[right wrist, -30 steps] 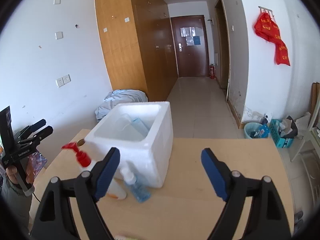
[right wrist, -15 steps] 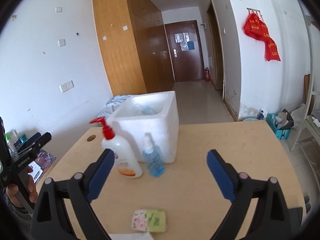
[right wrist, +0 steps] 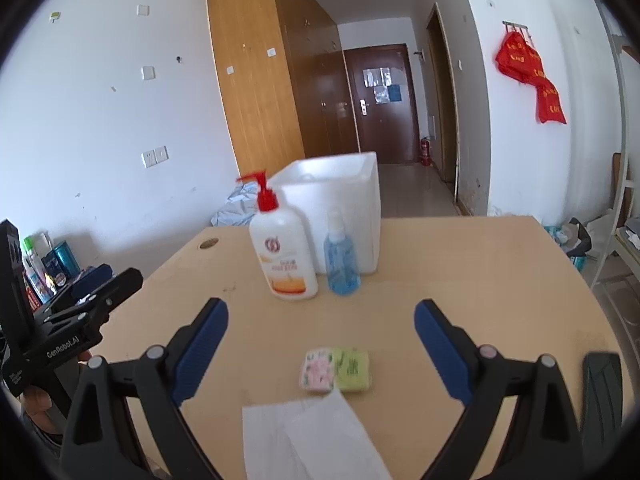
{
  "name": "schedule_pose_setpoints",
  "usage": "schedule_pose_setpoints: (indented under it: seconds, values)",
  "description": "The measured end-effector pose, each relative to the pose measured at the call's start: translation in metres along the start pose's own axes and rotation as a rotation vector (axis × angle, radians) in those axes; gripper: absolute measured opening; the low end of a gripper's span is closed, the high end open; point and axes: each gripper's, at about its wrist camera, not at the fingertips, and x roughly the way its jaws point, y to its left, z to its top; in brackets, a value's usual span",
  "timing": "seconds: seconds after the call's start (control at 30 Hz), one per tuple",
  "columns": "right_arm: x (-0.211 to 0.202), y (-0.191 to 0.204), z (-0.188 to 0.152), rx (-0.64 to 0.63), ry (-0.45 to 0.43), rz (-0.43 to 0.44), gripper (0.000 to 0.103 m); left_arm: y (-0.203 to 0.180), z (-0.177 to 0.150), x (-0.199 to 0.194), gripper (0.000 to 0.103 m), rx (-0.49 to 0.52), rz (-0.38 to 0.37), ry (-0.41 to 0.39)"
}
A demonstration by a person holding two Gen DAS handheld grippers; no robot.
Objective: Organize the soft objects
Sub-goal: 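Withdraw both grippers from the box back over the table, then lower the right gripper onto the remaining white tissue and close it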
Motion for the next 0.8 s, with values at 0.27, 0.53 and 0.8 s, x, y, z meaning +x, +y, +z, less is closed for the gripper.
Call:
schedule_pose_setpoints:
  seconds: [0.27,0.53,0.8]
  values:
    - [0.001,0.001,-0.034,-0.009,0.04,-0.017,0.096,-0.02,-0.036,0.0,0.1,0.032,-0.019,0.04]
    - [0.006,-0.002,-0.066,-0.013,0.119,-0.018,0.096,-0.028,-0.065,0.007,0.1,0.049,-0.041,0.106]
    - [0.027,0.007,-0.09,-0.048,0.212,-0.019,0.096,-0.024,-0.073,0.013,0.1,0.039,-0.041,0.119]
